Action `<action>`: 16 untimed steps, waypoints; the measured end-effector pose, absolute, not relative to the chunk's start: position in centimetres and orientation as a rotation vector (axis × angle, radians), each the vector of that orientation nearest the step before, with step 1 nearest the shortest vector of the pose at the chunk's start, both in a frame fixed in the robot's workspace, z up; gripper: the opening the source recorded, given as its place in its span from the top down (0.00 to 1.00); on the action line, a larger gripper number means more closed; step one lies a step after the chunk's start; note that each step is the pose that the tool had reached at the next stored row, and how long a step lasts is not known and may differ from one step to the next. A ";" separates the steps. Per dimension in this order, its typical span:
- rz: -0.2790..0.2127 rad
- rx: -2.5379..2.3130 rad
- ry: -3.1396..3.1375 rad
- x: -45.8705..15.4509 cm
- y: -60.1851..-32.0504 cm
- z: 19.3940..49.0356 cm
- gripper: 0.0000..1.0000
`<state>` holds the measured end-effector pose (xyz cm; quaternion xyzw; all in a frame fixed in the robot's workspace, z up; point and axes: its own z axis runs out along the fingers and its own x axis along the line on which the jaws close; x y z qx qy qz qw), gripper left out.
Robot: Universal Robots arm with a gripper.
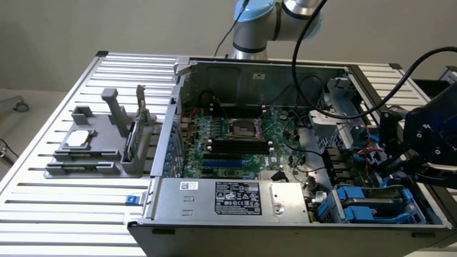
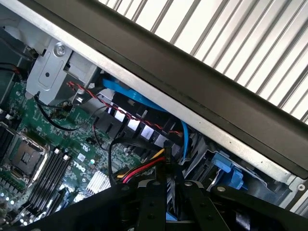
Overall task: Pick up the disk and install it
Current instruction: 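Insert the first disk wire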
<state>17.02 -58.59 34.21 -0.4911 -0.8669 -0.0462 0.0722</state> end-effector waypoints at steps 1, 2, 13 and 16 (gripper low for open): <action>-0.139 -1.478 -2.603 17.0 -58.6 34.2 0.84; -0.138 -1.480 -2.602 17.0 -58.6 34.2 0.84; -0.137 -1.502 -2.584 16.8 -58.7 34.3 0.84; -0.134 -1.505 -2.584 16.4 -58.7 34.3 0.84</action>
